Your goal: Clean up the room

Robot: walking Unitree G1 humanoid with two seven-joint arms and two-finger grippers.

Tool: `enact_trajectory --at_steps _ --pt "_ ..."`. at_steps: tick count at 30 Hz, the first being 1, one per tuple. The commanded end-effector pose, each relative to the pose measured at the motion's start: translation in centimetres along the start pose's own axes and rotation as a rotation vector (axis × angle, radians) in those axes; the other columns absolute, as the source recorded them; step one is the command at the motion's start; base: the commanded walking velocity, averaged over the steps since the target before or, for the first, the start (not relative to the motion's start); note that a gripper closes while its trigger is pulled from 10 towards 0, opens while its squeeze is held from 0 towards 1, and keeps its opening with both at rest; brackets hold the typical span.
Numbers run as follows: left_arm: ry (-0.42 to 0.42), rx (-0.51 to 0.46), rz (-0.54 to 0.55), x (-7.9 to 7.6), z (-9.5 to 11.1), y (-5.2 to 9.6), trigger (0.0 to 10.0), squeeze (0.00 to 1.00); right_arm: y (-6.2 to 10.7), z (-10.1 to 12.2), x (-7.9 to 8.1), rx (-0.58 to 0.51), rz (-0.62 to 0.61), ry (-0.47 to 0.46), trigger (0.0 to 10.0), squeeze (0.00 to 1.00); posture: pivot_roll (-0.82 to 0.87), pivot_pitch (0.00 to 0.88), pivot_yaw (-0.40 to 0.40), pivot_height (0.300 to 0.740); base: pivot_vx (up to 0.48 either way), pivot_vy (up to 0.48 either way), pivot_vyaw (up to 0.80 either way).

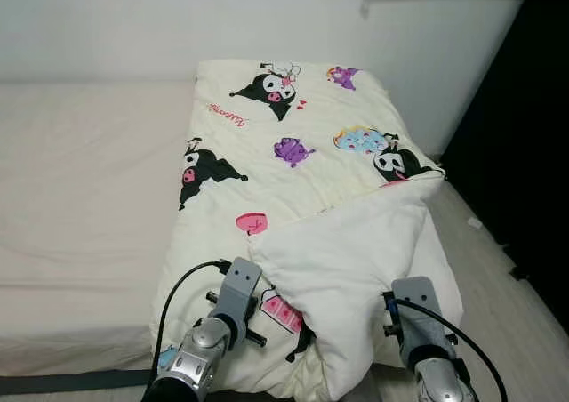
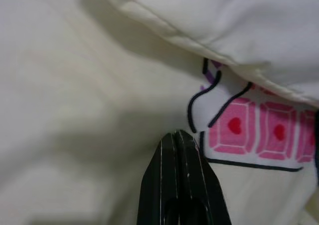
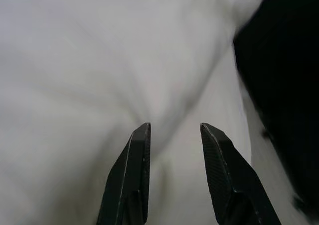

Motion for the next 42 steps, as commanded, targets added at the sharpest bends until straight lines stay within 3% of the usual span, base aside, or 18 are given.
enact_trajectory --at_steps 1,3,4,9,12,14,17,19,26,29,30,34,36,37,38,40,41,42 --pt "0.028 -0.010 -0.026 -0.8 0.1 -0.3 10.0 0.00 -0.2 2.8 0.1 -0.151 0.007 -0.082 10.0 0.00 -0.06 0.087 -0.049 0.570 0.000 0.000 0.00" --pt "0.049 -0.031 -0.044 -1.2 0.6 -0.6 10.0 0.00 -0.4 4.0 0.0 -0.204 0.005 -0.116 10.0 0.00 -0.06 0.087 -0.049 0.570 0.000 0.000 0.00" --pt "0.091 -0.084 -0.104 -2.4 1.9 -1.0 10.0 0.00 -1.0 6.1 -0.6 -0.280 -0.035 -0.184 10.0 0.00 -0.07 0.083 -0.039 0.570 0.000 0.000 0.00" --pt "0.101 -0.142 -0.263 -5.5 3.4 -1.3 10.0 0.00 -2.9 9.3 -2.2 -0.362 -0.085 -0.238 10.0 0.00 -0.07 0.082 -0.031 0.570 0.000 0.000 0.00" --pt "0.095 -0.146 -0.314 -6.4 3.5 -1.2 10.0 0.00 -3.6 9.8 -2.6 -0.364 -0.092 -0.243 10.0 0.00 -0.07 0.082 -0.026 0.570 0.000 0.000 0.00" --pt "0.081 -0.177 -0.454 -8.7 4.0 -0.8 10.0 0.00 -5.1 11.3 -4.4 -0.385 -0.155 -0.254 10.0 0.00 -0.07 0.085 -0.024 0.570 0.000 0.000 0.00" --pt "0.080 -0.198 -0.518 -9.6 4.3 -0.5 10.0 0.00 -5.5 11.8 -5.2 -0.399 -0.180 -0.252 10.0 0.00 -0.07 0.087 -0.022 0.570 0.000 0.000 0.00" --pt "0.059 -0.271 -0.662 -11.1 5.7 0.4 10.0 0.00 -6.3 12.5 -7.3 -0.418 -0.244 -0.257 10.0 0.00 -0.06 0.089 -0.024 0.570 0.000 0.000 0.00" --pt "0.052 -0.454 -0.819 -12.2 10.0 2.3 10.0 0.00 -7.1 13.0 -10.9 -0.415 -0.346 -0.273 10.0 0.00 -0.05 0.090 -0.036 0.570 0.000 0.000 0.00" --pt "-0.049 -0.545 -0.809 -11.6 11.7 3.1 10.0 0.00 -7.5 12.9 -11.9 -0.402 -0.363 -0.268 10.0 0.00 -0.05 0.091 -0.042 0.570 0.000 0.000 0.00" --pt "-0.142 -0.561 -0.750 -10.8 11.7 2.9 10.0 0.00 -7.7 12.6 -11.8 -0.389 -0.355 -0.264 10.0 0.00 -0.05 0.091 -0.043 0.570 0.000 0.000 0.00" --pt "-0.220 -0.552 -0.591 -8.3 11.3 1.8 10.0 0.00 -8.1 12.1 -11.0 -0.355 -0.313 -0.260 10.0 0.00 -0.06 0.087 -0.042 0.570 0.000 0.000 0.00" --pt "-0.243 -0.519 -0.369 -4.5 11.2 0.8 10.0 0.00 -8.6 11.5 -9.6 -0.306 -0.231 -0.241 10.0 0.00 -0.06 0.084 -0.041 0.570 0.000 0.000 0.00" --pt "-0.234 -0.497 -0.227 -1.7 11.1 0.5 10.0 0.00 -8.9 11.2 -8.7 -0.280 -0.174 -0.218 10.0 0.00 -0.06 0.084 -0.040 0.570 0.000 0.000 0.00" --pt "-0.234 -0.497 -0.227 -1.7 11.1 0.5 10.0 0.00 -8.9 11.2 -8.7 -0.280 -0.174 -0.218 10.0 0.00 -0.06 0.084 -0.040 0.570 0.000 0.000 0.00" --pt "-0.222 -0.455 -0.059 2.2 10.9 0.8 10.0 0.00 -9.5 10.5 -7.2 -0.224 -0.077 -0.175 10.0 0.00 -0.06 0.084 -0.037 0.570 0.000 0.000 0.00" --pt "-0.222 -0.455 -0.059 2.2 10.9 0.8 10.0 0.00 -9.5 10.5 -7.2 -0.224 -0.077 -0.175 10.0 0.00 -0.06 0.084 -0.037 0.570 0.000 0.000 0.00" --pt "-0.223 -0.422 0.024 4.2 10.5 1.2 10.0 0.00 -9.7 10.0 -6.0 -0.187 0.008 -0.146 10.0 0.00 -0.06 0.086 -0.035 0.570 0.000 0.000 0.00"
Point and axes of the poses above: a point about 5 cm out from each wrist's last joint towards the gripper, its own y axis pointing back from the gripper into the wrist, its own z axis along the axis of the wrist's last joint, x = y × z, the point moved 1 cm from there along -y, pointing out of the wrist towards the gripper, and after that the axes turned 5 degrees about y, right-handed, at the moved point
